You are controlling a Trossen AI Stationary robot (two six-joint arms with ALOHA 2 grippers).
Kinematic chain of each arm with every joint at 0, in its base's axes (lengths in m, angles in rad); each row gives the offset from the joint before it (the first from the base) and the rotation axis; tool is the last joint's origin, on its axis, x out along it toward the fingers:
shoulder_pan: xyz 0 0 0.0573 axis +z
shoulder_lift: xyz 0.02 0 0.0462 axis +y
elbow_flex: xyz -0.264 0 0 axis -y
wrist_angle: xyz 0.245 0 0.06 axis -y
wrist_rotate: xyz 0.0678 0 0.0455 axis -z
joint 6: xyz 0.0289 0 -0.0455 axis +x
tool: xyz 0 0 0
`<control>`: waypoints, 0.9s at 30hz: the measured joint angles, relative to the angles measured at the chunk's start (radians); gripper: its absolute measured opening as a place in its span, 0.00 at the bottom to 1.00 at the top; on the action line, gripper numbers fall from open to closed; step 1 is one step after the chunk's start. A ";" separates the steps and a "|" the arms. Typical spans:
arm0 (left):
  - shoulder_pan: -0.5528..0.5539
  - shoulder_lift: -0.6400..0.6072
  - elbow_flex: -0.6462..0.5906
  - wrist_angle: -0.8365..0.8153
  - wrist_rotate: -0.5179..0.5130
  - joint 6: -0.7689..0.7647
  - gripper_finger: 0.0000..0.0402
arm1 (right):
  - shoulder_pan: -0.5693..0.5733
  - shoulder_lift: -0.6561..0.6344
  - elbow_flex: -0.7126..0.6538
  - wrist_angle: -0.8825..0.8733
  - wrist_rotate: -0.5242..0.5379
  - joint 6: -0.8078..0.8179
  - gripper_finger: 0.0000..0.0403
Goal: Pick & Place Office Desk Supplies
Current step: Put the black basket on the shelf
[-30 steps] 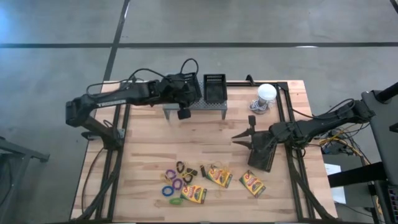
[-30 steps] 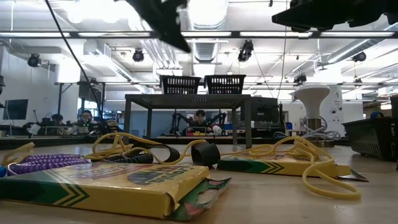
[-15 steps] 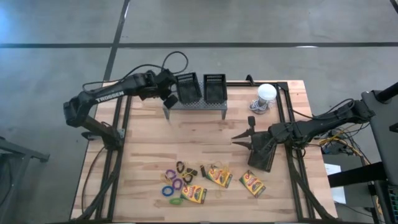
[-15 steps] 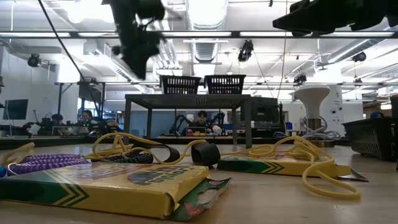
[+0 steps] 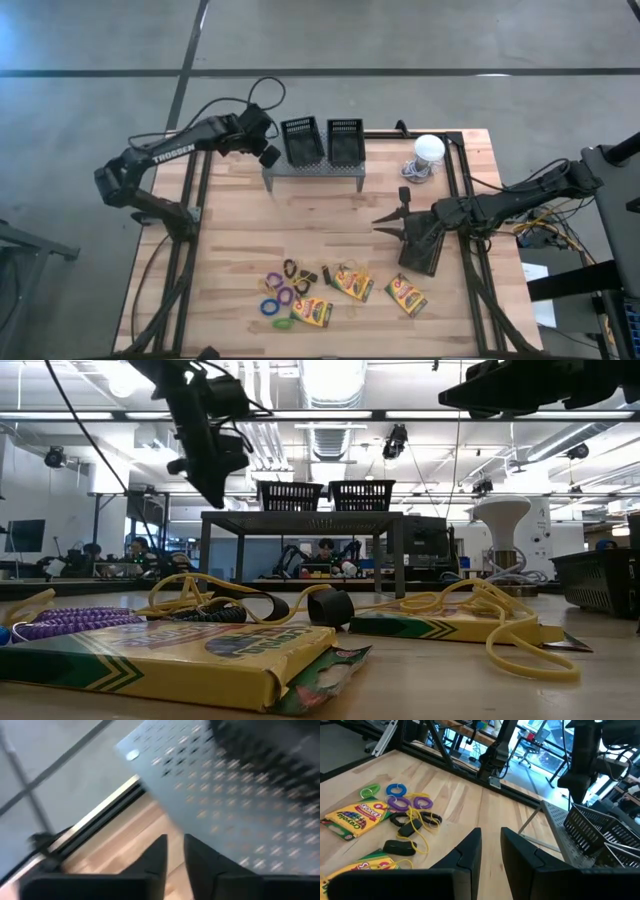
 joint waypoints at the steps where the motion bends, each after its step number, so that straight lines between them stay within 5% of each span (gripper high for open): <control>1: 0.002 -0.002 -0.013 0.030 0.026 0.004 0.09 | 0.000 0.000 0.000 0.000 0.000 0.000 0.17; 4: 0.003 -0.003 -0.052 0.103 0.066 0.008 0.02 | 0.000 0.000 0.000 0.001 0.000 0.000 0.17; 27: 0.001 -0.003 -0.164 0.439 0.110 0.007 0.01 | 0.000 0.000 0.000 0.031 0.000 -0.007 0.17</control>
